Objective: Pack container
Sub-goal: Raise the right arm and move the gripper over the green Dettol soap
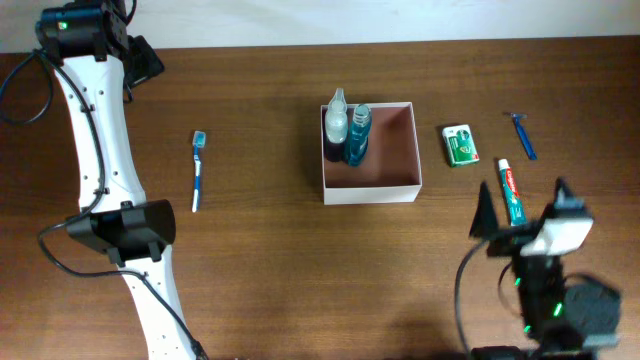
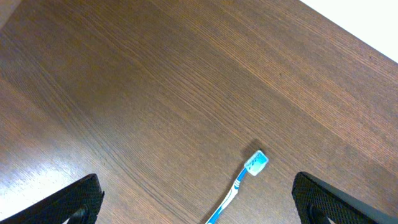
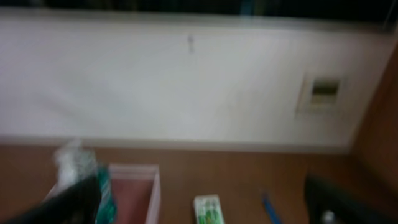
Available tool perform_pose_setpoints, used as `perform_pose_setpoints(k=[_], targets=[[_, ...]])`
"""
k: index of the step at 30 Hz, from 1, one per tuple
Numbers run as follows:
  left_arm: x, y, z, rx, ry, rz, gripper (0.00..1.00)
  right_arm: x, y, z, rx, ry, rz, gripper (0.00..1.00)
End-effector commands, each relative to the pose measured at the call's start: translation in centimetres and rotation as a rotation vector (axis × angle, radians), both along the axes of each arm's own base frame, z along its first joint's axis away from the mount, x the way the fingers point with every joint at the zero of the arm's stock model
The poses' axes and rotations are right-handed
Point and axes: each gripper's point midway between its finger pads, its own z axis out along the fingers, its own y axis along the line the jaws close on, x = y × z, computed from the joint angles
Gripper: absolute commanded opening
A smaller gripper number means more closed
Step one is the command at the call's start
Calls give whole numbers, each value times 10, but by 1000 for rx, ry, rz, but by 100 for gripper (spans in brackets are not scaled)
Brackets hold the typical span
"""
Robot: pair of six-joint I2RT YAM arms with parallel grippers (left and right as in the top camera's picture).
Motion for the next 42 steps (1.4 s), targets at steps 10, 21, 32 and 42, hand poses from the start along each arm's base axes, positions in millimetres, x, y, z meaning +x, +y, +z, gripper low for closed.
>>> perform_pose_setpoints(k=[10, 21, 32, 42], targets=[[-5, 0, 10, -5, -18, 11, 99, 86, -2, 13, -135, 792, 32, 99], [-15, -1, 5, -10, 29, 12, 99, 145, -27, -88, -76, 1201, -1, 99], [-14, -5, 4, -33, 24, 1, 99, 156, -9, -179, -66, 1440, 199, 99], [-14, -6, 4, -39, 26, -1, 100, 204, -22, -191, -89, 1294, 155, 99]])
